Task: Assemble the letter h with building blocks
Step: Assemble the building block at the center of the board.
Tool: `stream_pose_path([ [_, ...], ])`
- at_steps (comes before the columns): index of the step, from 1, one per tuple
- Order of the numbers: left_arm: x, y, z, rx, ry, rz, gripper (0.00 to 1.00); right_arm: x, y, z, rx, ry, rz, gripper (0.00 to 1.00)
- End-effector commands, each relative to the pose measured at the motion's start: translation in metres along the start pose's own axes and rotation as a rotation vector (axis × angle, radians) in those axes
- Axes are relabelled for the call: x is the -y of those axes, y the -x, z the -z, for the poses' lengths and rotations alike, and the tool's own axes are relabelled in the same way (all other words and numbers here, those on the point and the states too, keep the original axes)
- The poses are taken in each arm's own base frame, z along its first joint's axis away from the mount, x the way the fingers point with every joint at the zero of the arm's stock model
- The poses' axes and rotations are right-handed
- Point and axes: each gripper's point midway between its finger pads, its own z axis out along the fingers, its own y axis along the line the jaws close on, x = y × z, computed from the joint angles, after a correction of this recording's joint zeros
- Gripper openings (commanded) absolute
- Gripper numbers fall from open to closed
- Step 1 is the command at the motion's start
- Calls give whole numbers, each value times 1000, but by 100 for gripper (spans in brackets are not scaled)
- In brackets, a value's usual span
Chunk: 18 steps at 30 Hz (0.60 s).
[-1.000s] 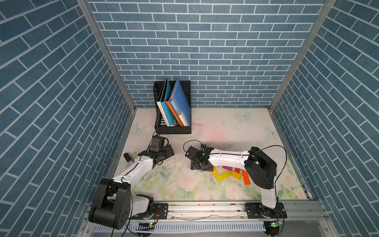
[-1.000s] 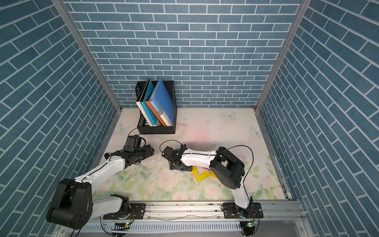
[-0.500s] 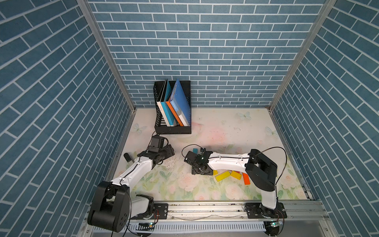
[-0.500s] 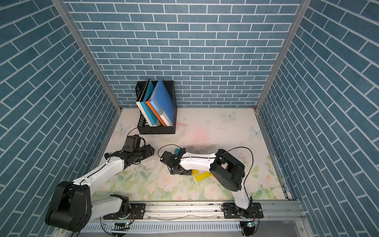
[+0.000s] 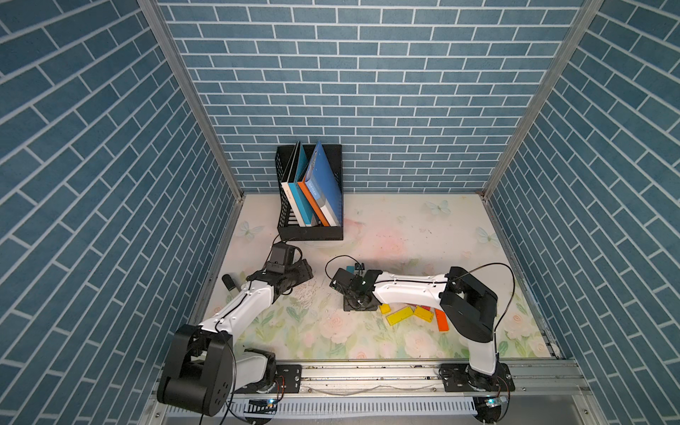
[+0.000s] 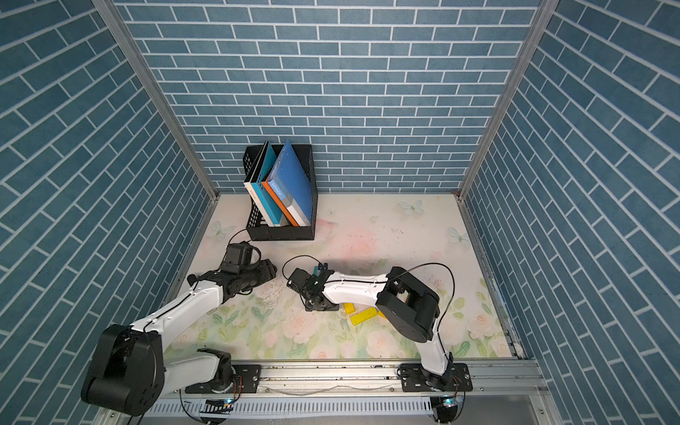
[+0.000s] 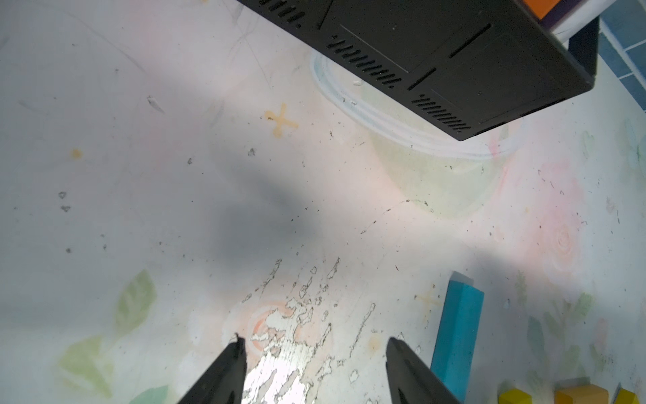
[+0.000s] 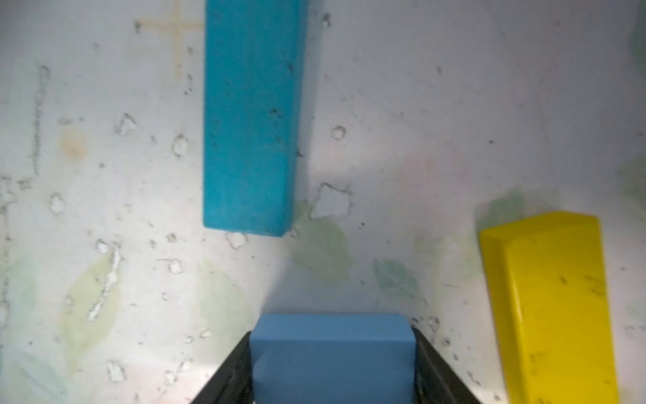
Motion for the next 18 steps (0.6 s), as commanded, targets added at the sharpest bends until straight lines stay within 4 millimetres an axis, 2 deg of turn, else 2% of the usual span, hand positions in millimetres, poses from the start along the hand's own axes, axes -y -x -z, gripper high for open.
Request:
stream_pose_path([
  [1, 0, -1, -2, -11, 0, 11, 69, -4, 1, -15, -23, -18, 0, 41],
  [7, -2, -5, -3, -19, 0, 8, 69, 12, 10, -22, -12, -52, -59, 39],
  [13, -3, -5, -4, -20, 0, 8, 69, 9, 17, -26, -1, -48, -43, 39],
  [18, -3, -6, -5, -23, -1, 7, 68, 15, 18, -28, 2, -78, -32, 39],
])
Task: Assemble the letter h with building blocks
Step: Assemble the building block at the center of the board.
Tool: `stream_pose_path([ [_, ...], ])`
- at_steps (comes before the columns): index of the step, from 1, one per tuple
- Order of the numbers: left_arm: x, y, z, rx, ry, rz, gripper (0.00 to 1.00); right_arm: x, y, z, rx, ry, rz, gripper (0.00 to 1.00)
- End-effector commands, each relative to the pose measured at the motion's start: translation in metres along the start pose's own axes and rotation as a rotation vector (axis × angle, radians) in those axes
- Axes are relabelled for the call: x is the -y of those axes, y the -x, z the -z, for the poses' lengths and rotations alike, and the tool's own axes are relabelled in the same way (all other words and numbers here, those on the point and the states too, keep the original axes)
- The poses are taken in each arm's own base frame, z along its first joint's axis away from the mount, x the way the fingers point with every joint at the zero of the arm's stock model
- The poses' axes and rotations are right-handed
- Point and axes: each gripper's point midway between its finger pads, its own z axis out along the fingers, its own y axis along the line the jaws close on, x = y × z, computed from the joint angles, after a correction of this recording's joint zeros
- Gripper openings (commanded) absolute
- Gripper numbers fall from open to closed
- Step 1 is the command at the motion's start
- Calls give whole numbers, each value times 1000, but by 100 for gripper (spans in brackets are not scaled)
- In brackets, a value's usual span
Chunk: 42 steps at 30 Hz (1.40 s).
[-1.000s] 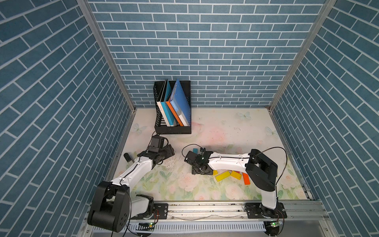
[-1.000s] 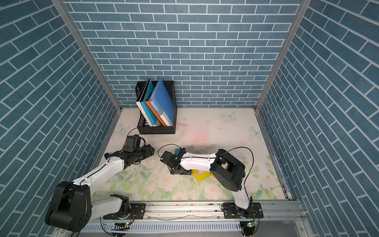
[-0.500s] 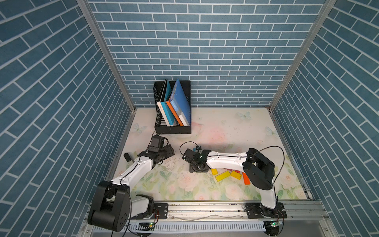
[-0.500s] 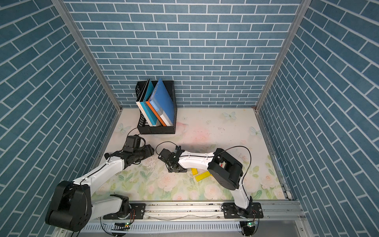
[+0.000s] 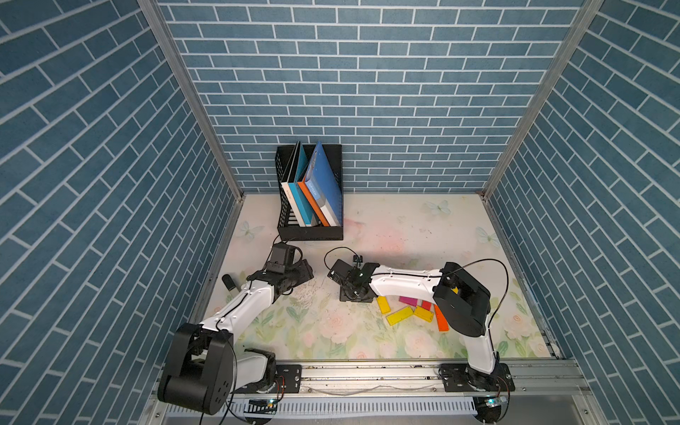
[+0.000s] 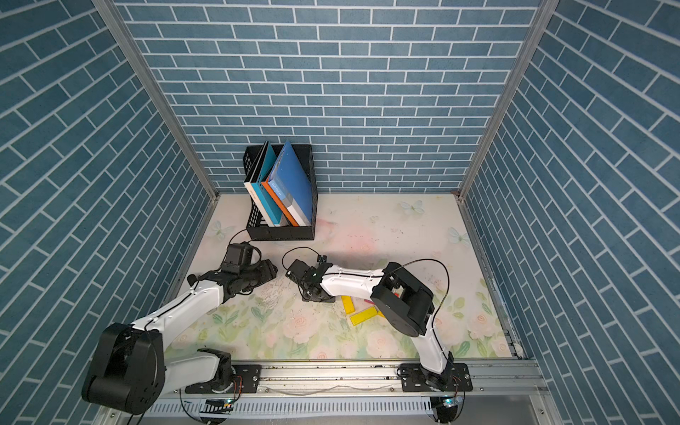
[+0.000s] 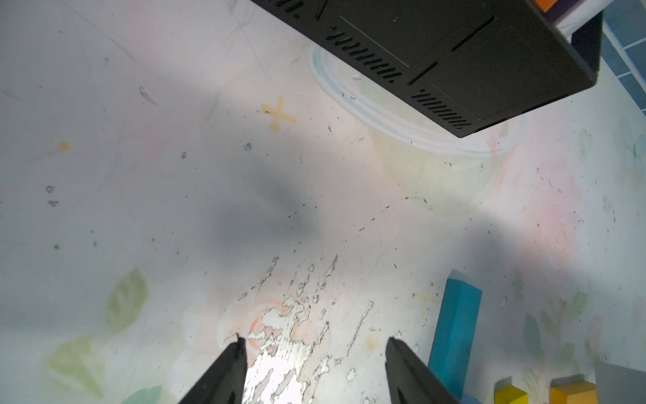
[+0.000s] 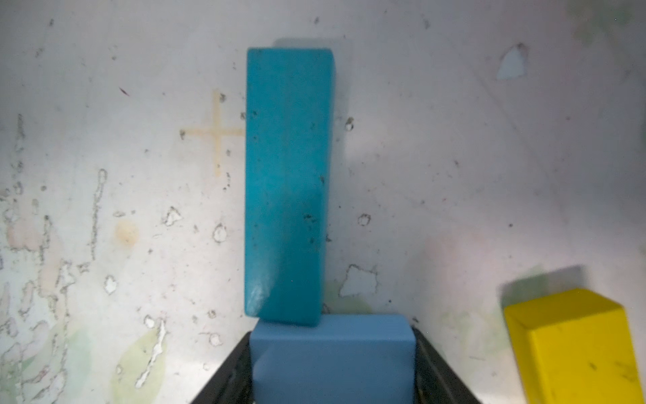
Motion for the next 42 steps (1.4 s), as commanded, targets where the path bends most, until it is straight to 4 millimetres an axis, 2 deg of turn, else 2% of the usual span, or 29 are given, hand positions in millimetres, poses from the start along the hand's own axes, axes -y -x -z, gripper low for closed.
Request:
stream_pose_path([
  [1, -4, -4, -3, -11, 6, 1, 68, 20, -10, -18, -32, -93, 27, 39],
  [10, -4, -6, -5, -19, 1, 0, 68, 33, -5, -14, -12, -150, 51, 38],
  [20, -4, -5, -3, -13, 0, 1, 68, -6, -11, -7, -44, 16, 87, 37],
  [27, -3, -5, -3, -14, 0, 0, 68, 15, -6, -19, -67, -86, 56, 37],
  [42, -3, -6, -4, -21, -1, -1, 68, 20, 2, -23, -56, -118, 67, 37],
])
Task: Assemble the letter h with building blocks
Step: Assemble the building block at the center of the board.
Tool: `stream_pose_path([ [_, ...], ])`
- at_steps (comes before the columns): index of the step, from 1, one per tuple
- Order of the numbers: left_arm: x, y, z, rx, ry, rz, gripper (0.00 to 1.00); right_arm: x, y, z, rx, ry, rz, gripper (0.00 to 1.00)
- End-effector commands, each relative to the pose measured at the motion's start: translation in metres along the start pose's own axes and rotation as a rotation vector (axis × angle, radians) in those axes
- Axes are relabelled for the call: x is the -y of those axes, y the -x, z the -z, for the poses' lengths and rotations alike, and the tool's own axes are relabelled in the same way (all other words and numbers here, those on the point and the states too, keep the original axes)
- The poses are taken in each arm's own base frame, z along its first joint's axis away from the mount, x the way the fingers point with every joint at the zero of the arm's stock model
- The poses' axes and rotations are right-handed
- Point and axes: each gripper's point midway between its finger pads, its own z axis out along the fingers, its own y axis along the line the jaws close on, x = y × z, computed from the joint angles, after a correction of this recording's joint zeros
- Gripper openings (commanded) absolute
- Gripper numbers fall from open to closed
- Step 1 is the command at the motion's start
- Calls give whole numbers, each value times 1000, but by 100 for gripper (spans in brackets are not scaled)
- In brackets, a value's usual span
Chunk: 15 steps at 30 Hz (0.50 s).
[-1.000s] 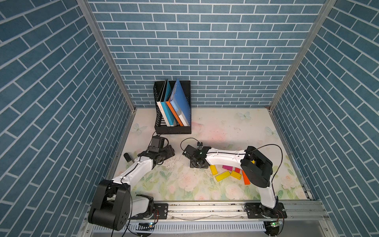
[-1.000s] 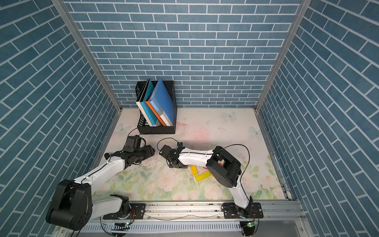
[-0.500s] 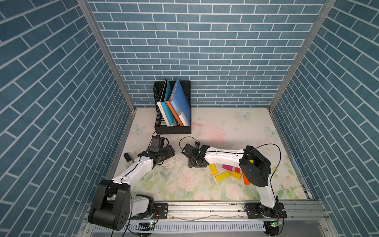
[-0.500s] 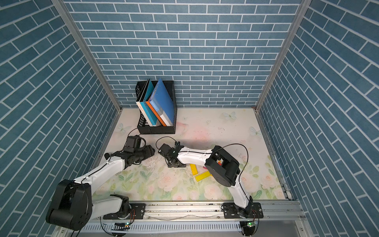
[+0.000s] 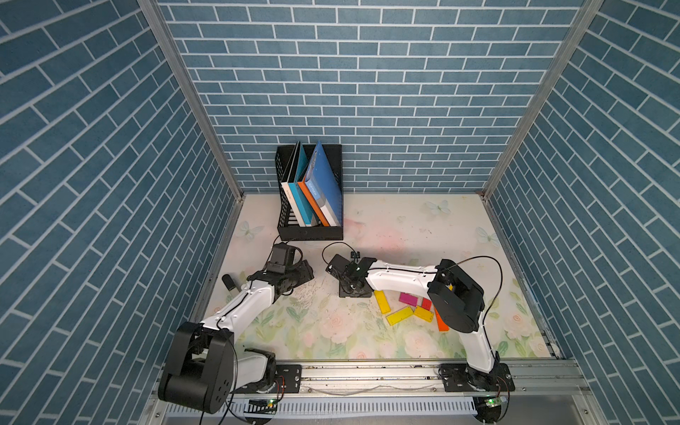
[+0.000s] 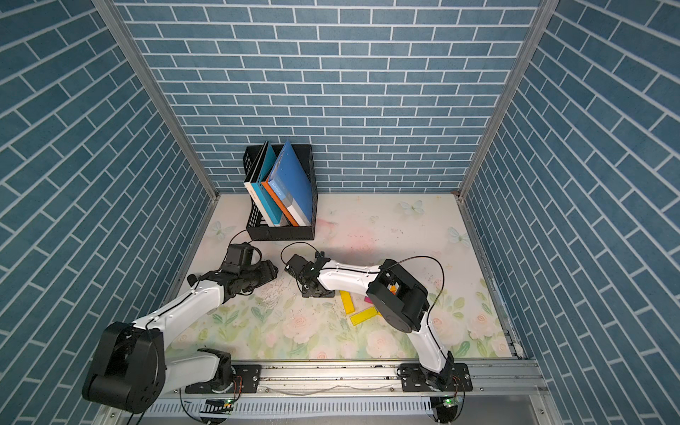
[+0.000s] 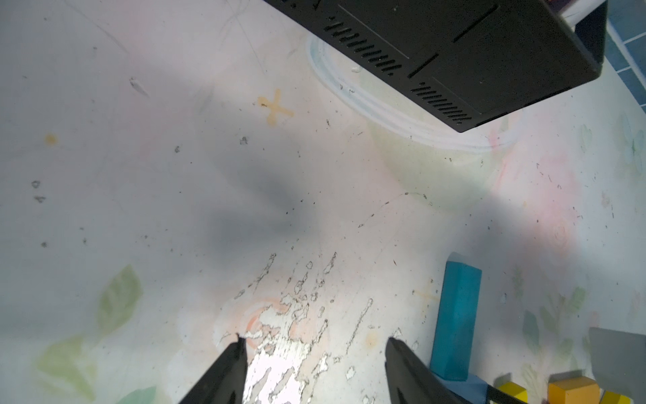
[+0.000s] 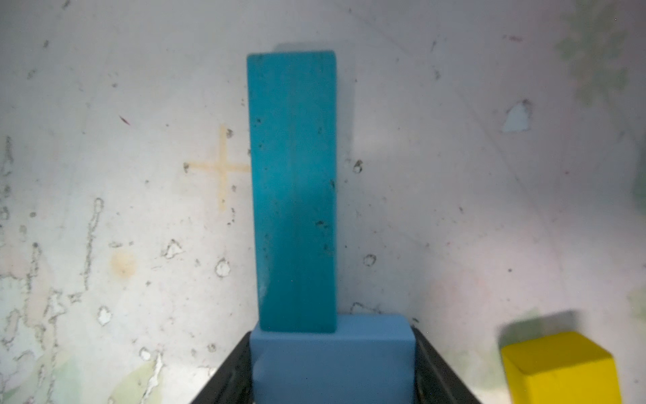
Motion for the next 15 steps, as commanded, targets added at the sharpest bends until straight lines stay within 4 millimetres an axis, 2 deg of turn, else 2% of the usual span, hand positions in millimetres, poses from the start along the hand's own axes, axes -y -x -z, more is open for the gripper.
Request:
stream_pose_path([
  [1, -4, -3, -3, -11, 6, 0, 68, 19, -13, -17, -52, -81, 31, 38],
  [4, -4, -5, -4, -17, 7, -1, 69, 17, -15, -16, -61, -59, 51, 39],
  [5, -4, -5, -3, -15, 7, 0, 70, 18, -17, -16, -67, -58, 58, 42],
  [8, -4, -5, -4, -17, 7, 0, 72, 18, -19, -17, -75, -57, 81, 67],
  [10, -4, -5, -3, -18, 8, 0, 72, 16, -18, -15, -66, -37, 89, 74],
  [12, -4, -5, -3, -14, 8, 0, 72, 14, -16, -13, -57, -22, 91, 75],
  [15, -6, -5, -3, -16, 15, -1, 71, 15, -15, -11, -50, -23, 93, 68],
])
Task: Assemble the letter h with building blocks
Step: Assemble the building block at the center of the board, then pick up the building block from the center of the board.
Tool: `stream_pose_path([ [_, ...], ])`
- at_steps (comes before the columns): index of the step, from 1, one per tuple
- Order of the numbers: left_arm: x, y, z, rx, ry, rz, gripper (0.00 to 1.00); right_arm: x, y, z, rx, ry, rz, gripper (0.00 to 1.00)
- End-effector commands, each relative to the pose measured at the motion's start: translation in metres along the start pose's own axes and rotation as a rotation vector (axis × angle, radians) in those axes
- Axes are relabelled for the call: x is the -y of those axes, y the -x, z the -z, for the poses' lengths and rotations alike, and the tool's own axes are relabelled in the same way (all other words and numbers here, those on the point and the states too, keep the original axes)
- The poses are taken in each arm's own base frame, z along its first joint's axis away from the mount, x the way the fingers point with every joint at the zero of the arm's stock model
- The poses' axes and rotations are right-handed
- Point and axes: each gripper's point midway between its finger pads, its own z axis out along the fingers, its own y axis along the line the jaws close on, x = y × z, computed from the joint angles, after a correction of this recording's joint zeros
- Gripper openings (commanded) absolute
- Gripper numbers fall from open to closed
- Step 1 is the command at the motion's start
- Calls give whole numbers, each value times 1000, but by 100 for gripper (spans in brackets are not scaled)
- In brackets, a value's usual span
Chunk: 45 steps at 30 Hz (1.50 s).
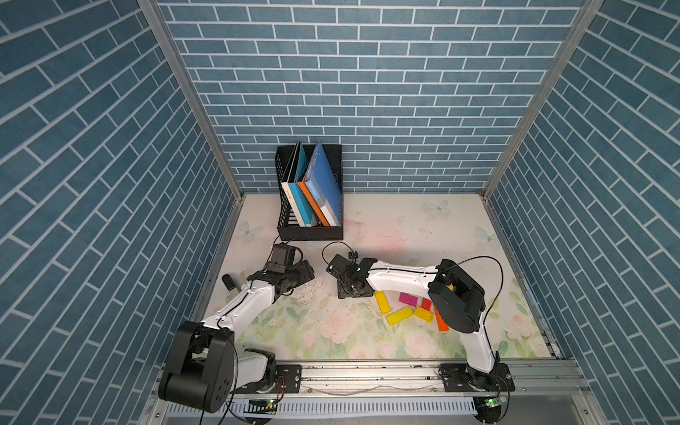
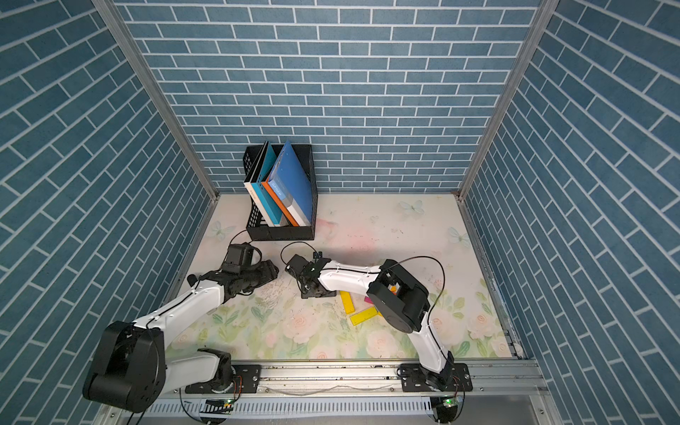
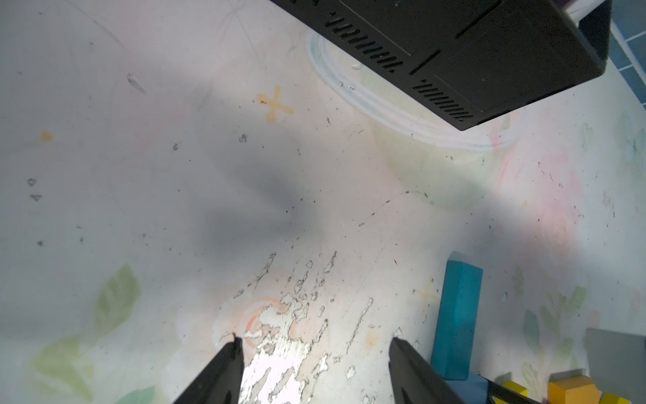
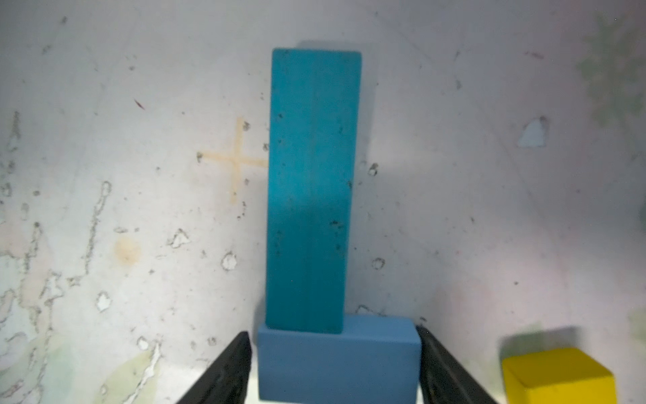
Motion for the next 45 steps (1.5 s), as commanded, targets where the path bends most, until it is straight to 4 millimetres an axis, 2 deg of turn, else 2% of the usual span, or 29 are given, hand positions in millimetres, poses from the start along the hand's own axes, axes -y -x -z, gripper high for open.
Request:
stream_pose_path([
  [1, -5, -4, -2, -11, 15, 0, 71, 16, -15, -10, -52, -38, 19, 66],
  [6, -6, -4, -4, -12, 21, 0, 71, 20, -16, -13, -52, -41, 0, 56],
  [17, -7, -4, -4, -12, 26, -2, 70, 25, -20, -21, -68, -37, -55, 54],
  [19, -7, -4, -4, -13, 25, -1, 70, 23, -18, -20, -65, -29, -46, 60],
  [23, -8, -5, -3, -12, 25, -2, 70, 15, -12, -9, -40, 3, -17, 80],
  [27, -8, -3, 0, 0, 28, -2, 70, 5, -2, 8, -8, 52, 1, 93],
  [29, -9, -1, 2, 9, 35, -4, 70, 6, 6, 22, 27, 56, -1, 94],
  [32, -10, 1, 4, 23, 43, -7, 70, 25, 19, 49, 99, 10, -38, 94],
  [35, -10, 1, 5, 23, 46, -11, 70, 60, 23, 66, 127, -35, -116, 91],
  [39, -9, 0, 4, 22, 46, -21, 70, 115, 4, 67, 93, -56, -241, 89],
  [45, 2, -7, 2, 9, 43, -69, 70, 162, -32, 64, 49, -95, -345, 95],
])
